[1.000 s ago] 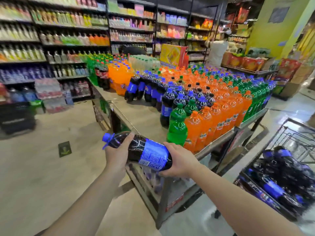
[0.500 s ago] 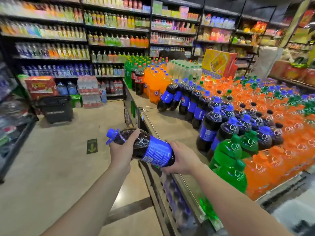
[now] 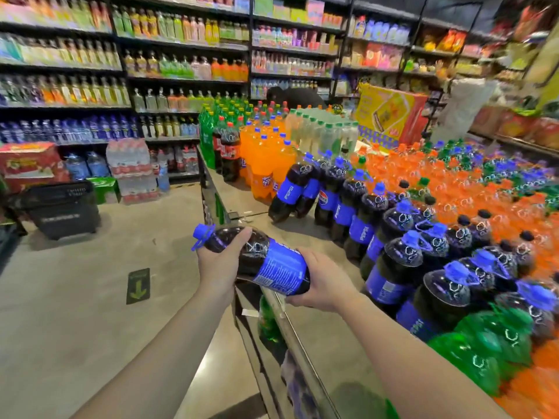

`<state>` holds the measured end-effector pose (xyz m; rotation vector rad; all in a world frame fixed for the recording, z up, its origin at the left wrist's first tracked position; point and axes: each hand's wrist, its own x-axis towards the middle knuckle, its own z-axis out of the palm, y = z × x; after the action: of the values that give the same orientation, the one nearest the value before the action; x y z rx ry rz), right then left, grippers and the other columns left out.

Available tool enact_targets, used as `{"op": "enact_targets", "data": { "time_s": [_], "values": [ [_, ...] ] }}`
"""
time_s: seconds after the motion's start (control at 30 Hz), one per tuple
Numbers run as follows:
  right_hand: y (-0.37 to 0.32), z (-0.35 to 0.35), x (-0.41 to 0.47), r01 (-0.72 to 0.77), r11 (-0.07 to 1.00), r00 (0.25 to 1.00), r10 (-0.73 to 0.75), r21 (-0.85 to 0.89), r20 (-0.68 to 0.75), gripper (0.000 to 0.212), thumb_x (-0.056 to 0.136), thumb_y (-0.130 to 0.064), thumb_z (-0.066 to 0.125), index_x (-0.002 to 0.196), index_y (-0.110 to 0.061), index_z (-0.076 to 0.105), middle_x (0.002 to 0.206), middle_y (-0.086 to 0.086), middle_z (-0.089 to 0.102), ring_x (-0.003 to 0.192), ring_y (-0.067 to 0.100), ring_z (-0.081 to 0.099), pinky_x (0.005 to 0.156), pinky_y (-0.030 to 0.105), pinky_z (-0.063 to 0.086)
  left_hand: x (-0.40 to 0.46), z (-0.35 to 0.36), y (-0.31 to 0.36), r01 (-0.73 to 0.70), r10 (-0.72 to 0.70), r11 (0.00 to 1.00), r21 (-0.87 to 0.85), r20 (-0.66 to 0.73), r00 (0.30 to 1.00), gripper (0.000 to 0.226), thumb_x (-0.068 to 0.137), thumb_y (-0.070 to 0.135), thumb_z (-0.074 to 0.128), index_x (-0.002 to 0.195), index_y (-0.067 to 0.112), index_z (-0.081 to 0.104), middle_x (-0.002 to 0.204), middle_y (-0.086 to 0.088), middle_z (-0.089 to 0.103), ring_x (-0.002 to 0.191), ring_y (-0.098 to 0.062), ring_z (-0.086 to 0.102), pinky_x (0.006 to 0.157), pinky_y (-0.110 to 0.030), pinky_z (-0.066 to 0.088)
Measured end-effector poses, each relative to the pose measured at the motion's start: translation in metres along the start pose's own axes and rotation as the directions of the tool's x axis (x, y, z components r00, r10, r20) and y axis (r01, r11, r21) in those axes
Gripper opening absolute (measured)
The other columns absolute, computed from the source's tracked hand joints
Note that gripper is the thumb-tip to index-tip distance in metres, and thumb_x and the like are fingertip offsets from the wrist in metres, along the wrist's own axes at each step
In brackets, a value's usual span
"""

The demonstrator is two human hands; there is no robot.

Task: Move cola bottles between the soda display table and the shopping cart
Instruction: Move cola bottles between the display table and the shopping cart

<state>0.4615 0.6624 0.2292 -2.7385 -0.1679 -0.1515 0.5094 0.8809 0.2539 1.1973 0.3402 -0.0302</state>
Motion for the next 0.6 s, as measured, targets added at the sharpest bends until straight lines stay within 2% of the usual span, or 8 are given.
{"op": "enact_targets", "data": {
  "time_s": [0.07, 0.17, 0.3, 0.4, 0.43, 0.5, 0.57, 0.6],
  "values": [
    [0.017, 0.006, 0.017, -0.047, 0.999, 0.999, 0.048, 0.002, -0.020, 0.106, 0.058, -0.057, 0.088, 0.148, -0.029, 0.041, 0.137, -0.006, 0.056, 0.124, 0.016, 0.052, 0.103, 0.033, 0.045, 0.028, 0.019, -0.006, 0.033, -0.033, 0.999, 0.021, 0.030, 0.999, 0.086, 0.060, 0.044, 0.101, 0.130, 0.016, 0.059, 0.112, -0.005, 0.077, 0.095, -0.024, 0.078, 0.093, -0.050, 0.062],
    [0.046, 0.018, 0.046, -0.147, 0.989, 0.988, 0.148, 0.012, -0.043, 0.092, 0.053, -0.062, 0.084, 0.134, -0.037, 0.048, 0.123, -0.013, 0.060, 0.114, 0.016, 0.058, 0.094, 0.037, 0.052, 0.085, 0.051, -0.023, 0.079, -0.086, 0.993, 0.082, 0.077, 0.993, 0.118, 0.026, 0.066, 0.103, 0.126, 0.018, 0.062, 0.113, -0.005, 0.078, 0.097, -0.025, 0.079, 0.094, -0.051, 0.062],
    [0.077, 0.023, 0.077, -0.277, 0.960, 0.953, 0.281, 0.048, -0.112, 0.090, 0.053, -0.057, 0.085, 0.134, -0.038, 0.051, 0.122, -0.016, 0.062, 0.110, 0.012, 0.059, 0.092, 0.036, 0.053, 0.143, 0.105, -0.030, 0.110, -0.147, 0.979, 0.171, 0.224, 0.963, 0.109, 0.039, 0.054, 0.099, 0.131, 0.014, 0.059, 0.114, -0.006, 0.077, 0.095, -0.023, 0.079, 0.090, -0.049, 0.063],
    [0.094, 0.024, 0.100, -0.386, 0.918, 0.904, 0.396, 0.090, -0.162, 0.098, 0.051, -0.058, 0.083, 0.140, -0.043, 0.045, 0.124, -0.019, 0.062, 0.111, 0.012, 0.061, 0.092, 0.038, 0.054, 0.182, 0.145, -0.036, 0.091, -0.173, 0.964, 0.250, 0.327, 0.929, 0.074, 0.057, 0.041, 0.100, 0.118, 0.017, 0.064, 0.109, -0.006, 0.078, 0.094, -0.022, 0.078, 0.089, -0.047, 0.063],
    [0.098, 0.025, 0.106, -0.424, 0.899, 0.882, 0.437, 0.107, -0.175, 0.102, 0.051, -0.059, 0.083, 0.143, -0.044, 0.043, 0.125, -0.019, 0.062, 0.112, 0.011, 0.062, 0.092, 0.038, 0.055, 0.195, 0.158, -0.039, 0.081, -0.183, 0.957, 0.280, 0.361, 0.915, 0.072, 0.058, 0.039, 0.099, 0.118, 0.017, 0.066, 0.108, -0.005, 0.079, 0.095, -0.023, 0.078, 0.091, -0.049, 0.063],
    [0.107, 0.028, 0.117, -0.487, 0.862, 0.838, 0.506, 0.139, -0.204, 0.102, 0.051, -0.058, 0.085, 0.143, -0.044, 0.043, 0.126, -0.022, 0.061, 0.113, 0.009, 0.062, 0.093, 0.036, 0.054, 0.216, 0.184, -0.043, 0.072, -0.214, 0.942, 0.327, 0.423, 0.880, 0.088, 0.049, 0.046, 0.099, 0.125, 0.015, 0.067, 0.111, -0.004, 0.079, 0.098, -0.022, 0.078, 0.094, -0.054, 0.062],
    [0.114, 0.034, 0.125, -0.563, 0.808, 0.774, 0.589, 0.173, -0.232, 0.097, 0.052, -0.055, 0.089, 0.138, -0.041, 0.046, 0.125, -0.023, 0.058, 0.112, 0.007, 0.059, 0.097, 0.034, 0.052, 0.234, 0.206, -0.049, 0.054, -0.232, 0.930, 0.363, 0.468, 0.853, 0.101, 0.044, 0.048, 0.099, 0.132, 0.014, 0.064, 0.115, -0.004, 0.078, 0.101, -0.020, 0.078, 0.096, -0.050, 0.062],
    [0.118, 0.039, 0.127, -0.605, 0.774, 0.734, 0.633, 0.189, -0.244, 0.097, 0.052, -0.057, 0.090, 0.137, -0.039, 0.046, 0.126, -0.019, 0.057, 0.113, 0.009, 0.058, 0.098, 0.035, 0.050, 0.238, 0.217, -0.049, 0.042, -0.241, 0.924, 0.381, 0.491, 0.837, 0.100, 0.047, 0.046, 0.100, 0.133, 0.014, 0.062, 0.116, -0.003, 0.077, 0.101, -0.019, 0.077, 0.095, -0.046, 0.062]
  ]
}}
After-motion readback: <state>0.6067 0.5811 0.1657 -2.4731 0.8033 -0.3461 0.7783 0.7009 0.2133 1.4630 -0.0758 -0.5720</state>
